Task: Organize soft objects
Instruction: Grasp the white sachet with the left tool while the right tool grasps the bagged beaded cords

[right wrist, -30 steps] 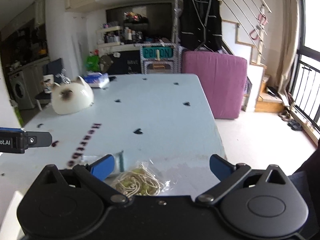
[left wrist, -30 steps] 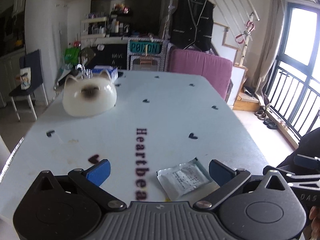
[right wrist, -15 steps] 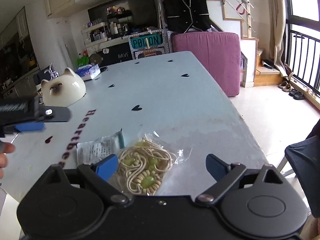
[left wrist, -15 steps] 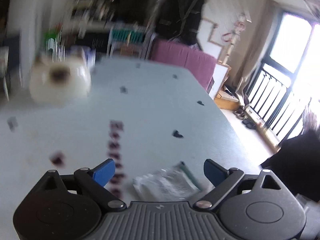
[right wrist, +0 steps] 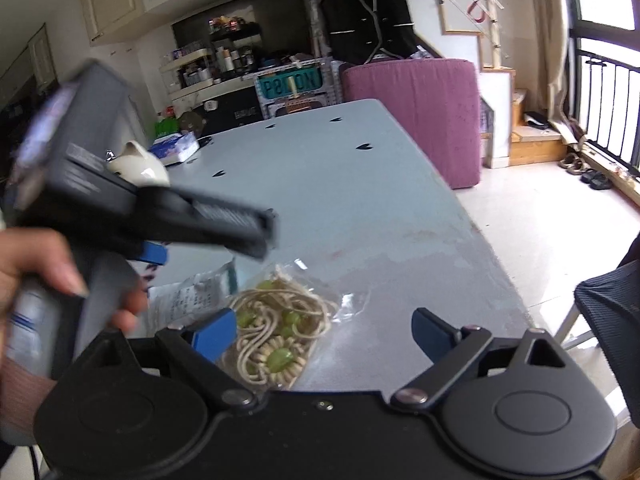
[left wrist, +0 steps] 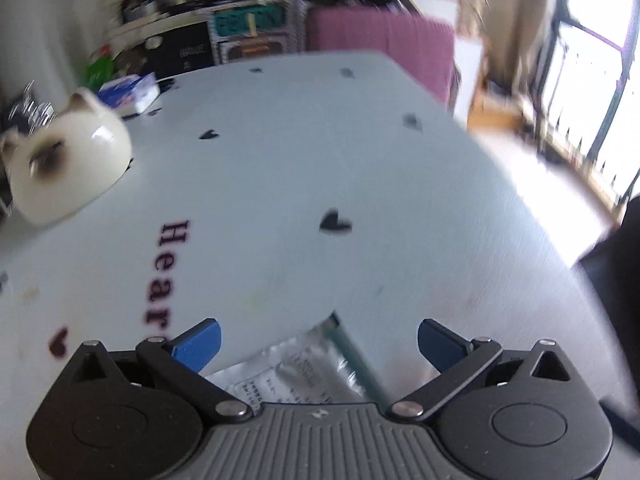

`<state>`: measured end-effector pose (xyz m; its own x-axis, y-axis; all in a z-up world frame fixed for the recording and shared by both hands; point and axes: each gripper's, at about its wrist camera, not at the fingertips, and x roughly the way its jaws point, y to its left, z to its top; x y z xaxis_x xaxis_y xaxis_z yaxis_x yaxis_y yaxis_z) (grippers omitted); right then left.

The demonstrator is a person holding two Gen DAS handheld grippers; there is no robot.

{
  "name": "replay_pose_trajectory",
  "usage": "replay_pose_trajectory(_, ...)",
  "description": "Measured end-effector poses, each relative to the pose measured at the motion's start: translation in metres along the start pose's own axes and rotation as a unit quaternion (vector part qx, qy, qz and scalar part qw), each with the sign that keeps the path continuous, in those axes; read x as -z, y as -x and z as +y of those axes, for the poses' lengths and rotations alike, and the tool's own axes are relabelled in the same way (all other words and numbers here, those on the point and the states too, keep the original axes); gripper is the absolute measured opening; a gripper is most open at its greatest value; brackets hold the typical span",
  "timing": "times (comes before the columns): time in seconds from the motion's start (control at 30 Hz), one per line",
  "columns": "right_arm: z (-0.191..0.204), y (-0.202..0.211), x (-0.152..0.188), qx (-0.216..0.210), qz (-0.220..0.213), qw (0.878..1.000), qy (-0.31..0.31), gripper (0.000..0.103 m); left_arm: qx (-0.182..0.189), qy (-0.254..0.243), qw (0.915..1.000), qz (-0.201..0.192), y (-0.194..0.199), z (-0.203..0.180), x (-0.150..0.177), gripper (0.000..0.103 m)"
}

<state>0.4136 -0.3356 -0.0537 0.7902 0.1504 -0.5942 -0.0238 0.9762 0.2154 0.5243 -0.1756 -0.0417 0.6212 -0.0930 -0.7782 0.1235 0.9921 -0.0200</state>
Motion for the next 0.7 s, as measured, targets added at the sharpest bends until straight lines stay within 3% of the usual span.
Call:
replay_pose_trajectory(0.13,0.012,-0.009,0.006,-0.002,0.014,0.999,0.035,0.095,-0.055,-0.073,0.9957,0.018,-0.012,-0.011,0.012,0.103)
replay_pose_trajectory(0.57,-0.008,-0.006,0.005,0.045,0.017,0.998,0.028,0.094,-0.077,-0.073,0.9936,0.038,0.009,0.038,0.034,0.103)
replay_pose_trajectory(0.7,-0.010,-0.003,-0.002,0.003,-0.013,1.000,-0.017,0.095,-0.069,-0.067,0.9949,0.031,0.017,0.051,0.040,0.103)
